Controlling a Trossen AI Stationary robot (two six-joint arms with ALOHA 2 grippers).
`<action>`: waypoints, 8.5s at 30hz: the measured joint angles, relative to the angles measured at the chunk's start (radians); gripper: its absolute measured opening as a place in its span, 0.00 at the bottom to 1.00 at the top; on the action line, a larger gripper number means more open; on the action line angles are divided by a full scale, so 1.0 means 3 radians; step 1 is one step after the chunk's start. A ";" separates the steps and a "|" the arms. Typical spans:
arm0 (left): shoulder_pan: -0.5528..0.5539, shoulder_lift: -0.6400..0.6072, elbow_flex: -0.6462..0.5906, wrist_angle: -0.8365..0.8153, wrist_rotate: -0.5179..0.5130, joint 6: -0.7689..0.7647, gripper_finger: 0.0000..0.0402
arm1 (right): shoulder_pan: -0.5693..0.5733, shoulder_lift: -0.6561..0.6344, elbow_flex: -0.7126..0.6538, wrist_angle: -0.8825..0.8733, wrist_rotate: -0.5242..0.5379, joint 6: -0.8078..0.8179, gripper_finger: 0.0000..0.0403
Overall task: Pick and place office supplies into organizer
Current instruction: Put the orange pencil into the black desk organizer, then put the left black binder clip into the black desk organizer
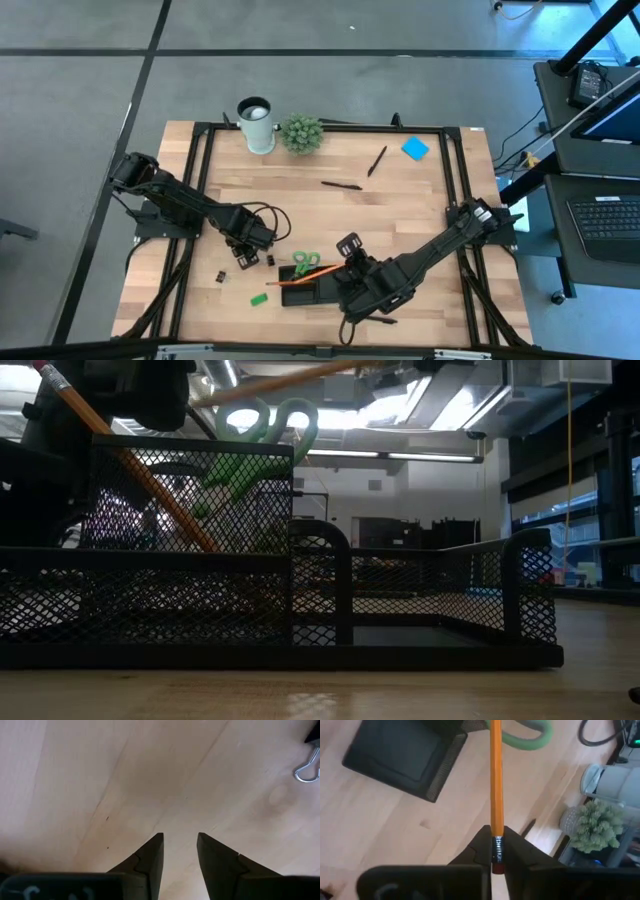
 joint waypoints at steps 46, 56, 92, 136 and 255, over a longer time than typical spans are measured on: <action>0.0000 0.0000 -0.0004 -0.0003 -0.0207 -0.0083 0.28 | -0.0048 0.0509 -0.0004 0.0945 0.1249 -0.2745 0.06; 0.0000 0.0000 -0.0004 0.0008 -0.0206 -0.0083 0.28 | -0.0046 0.0652 0.0002 0.1045 0.1194 -0.2737 0.10; 0.0000 0.0000 -0.0003 0.0009 -0.0205 -0.0082 0.28 | 0.0136 0.0651 0.0139 0.1081 0.1339 -0.2728 0.39; -0.1190 -0.0305 0.0350 -0.0061 0.0669 -0.2931 0.22 | -0.0284 -0.2375 -0.3314 0.3009 0.0900 0.1085 0.39; -0.1639 0.0634 0.1296 0.1872 -0.2270 -0.1320 0.01 | -0.1275 -0.2372 -0.3590 0.3342 0.0488 0.0327 0.39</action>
